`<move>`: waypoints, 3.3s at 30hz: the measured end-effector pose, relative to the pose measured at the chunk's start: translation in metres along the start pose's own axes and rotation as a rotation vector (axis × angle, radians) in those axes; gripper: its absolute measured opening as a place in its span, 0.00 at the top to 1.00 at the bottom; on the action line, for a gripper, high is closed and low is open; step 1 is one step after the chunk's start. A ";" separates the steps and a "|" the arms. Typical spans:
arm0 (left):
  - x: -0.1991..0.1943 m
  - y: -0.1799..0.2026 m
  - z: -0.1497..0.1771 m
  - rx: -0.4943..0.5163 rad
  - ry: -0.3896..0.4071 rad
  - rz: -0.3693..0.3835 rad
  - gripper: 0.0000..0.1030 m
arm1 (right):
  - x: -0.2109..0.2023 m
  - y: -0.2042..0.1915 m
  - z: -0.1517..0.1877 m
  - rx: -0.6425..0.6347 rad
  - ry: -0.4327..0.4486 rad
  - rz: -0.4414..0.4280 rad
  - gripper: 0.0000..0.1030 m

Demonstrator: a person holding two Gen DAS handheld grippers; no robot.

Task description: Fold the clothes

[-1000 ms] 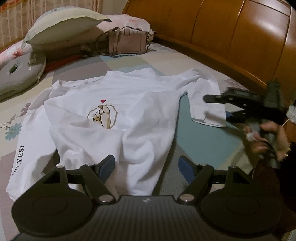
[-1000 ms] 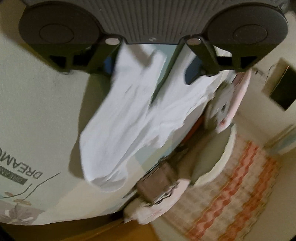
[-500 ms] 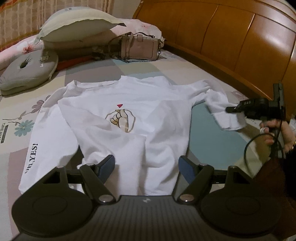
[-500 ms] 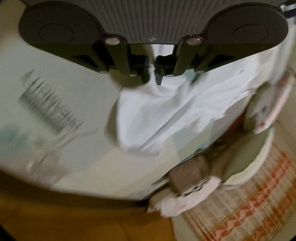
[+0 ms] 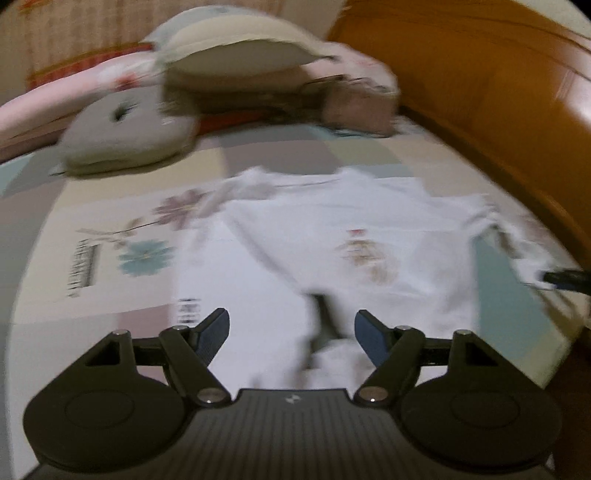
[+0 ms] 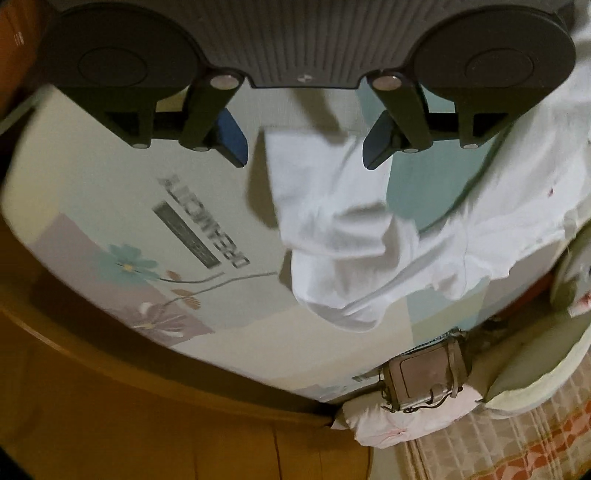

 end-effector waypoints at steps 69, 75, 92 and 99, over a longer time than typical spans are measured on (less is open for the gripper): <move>0.183 -0.213 -0.097 -0.401 -0.009 -0.116 0.98 | -0.013 -0.148 0.024 -0.137 0.104 -0.378 0.14; 0.184 -0.223 -0.094 -0.397 -0.035 -0.118 0.93 | -0.009 -0.145 0.025 -0.128 0.090 -0.372 0.14; 0.130 -0.126 -0.106 -0.016 -0.013 0.126 0.64 | 0.019 -0.203 -0.074 -0.418 0.087 -0.514 0.28; 0.138 -0.073 -0.087 0.100 -0.067 0.250 0.64 | 0.093 -0.250 -0.119 -0.583 0.043 -0.504 0.54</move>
Point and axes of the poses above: each gripper's, at about its wrist camera, not at the fingertips, and x roughly the way its jaws point, y to its right, z to its underside, the point moved 1 cm from there along x, roughly the way its jaws point, and after that the axes turned 3 degrees about y, right-handed, at the moved point
